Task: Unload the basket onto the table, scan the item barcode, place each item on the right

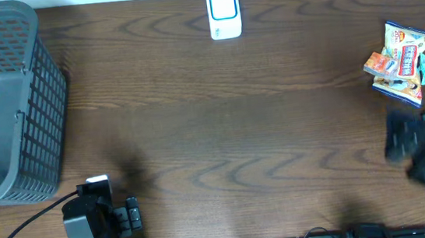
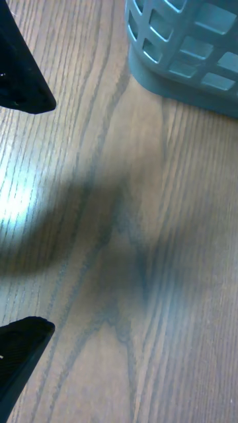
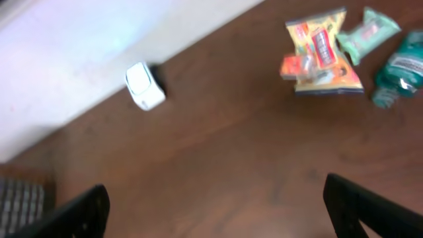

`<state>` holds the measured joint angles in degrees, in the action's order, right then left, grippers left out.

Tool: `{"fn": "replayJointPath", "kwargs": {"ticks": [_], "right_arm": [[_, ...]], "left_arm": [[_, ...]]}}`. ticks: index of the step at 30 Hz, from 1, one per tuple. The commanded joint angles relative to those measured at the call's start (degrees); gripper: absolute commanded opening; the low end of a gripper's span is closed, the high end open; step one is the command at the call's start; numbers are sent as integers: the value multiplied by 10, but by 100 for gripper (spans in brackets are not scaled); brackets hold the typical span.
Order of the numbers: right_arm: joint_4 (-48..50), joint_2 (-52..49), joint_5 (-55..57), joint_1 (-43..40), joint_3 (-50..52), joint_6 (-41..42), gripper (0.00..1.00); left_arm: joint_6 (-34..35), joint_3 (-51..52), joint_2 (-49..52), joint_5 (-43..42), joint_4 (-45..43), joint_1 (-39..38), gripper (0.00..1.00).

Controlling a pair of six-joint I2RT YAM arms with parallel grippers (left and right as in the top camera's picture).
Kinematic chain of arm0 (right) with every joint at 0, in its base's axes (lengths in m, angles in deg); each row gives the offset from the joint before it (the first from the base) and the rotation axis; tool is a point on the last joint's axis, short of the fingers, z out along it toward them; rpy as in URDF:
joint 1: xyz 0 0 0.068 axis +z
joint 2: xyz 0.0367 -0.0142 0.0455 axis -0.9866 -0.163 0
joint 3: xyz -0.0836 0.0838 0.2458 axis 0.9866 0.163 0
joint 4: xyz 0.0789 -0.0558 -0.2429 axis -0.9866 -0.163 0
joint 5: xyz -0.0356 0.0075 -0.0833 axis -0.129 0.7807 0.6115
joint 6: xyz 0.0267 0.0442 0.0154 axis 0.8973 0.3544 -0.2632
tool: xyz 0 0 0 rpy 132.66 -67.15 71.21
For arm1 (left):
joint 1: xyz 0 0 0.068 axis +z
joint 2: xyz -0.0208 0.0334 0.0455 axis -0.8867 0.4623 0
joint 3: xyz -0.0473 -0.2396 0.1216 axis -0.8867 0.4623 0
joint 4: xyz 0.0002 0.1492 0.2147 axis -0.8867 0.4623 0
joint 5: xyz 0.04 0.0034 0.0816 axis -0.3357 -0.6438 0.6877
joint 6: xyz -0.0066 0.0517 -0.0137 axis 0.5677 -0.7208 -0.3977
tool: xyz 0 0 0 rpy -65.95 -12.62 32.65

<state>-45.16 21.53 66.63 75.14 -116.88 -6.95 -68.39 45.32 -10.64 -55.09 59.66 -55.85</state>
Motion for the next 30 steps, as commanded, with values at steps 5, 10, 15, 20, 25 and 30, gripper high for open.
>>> {"fn": "replayJointPath", "kwargs": {"ticks": [5, 10, 15, 20, 25, 30], "right_arm": [[-101, 81, 2, 3, 0, -5, 99], [-125, 126, 23, 0, 10, -94, 99], [-95, 163, 24, 2, 34, -168, 99], [55, 250, 14, 2, 137, -193, 99], [274, 349, -76, 2, 303, -251, 99], [486, 410, -161, 3, 481, -266, 99]], "left_arm": [[-5, 0, 0, 3, 1, -2, 98], [-5, 0, 0, 3, 1, -2, 98], [-5, 0, 0, 3, 1, -2, 98], [-5, 0, 0, 3, 1, -2, 98], [-5, 0, 0, 3, 1, -2, 98], [-5, 0, 0, 3, 1, -2, 98]]}}
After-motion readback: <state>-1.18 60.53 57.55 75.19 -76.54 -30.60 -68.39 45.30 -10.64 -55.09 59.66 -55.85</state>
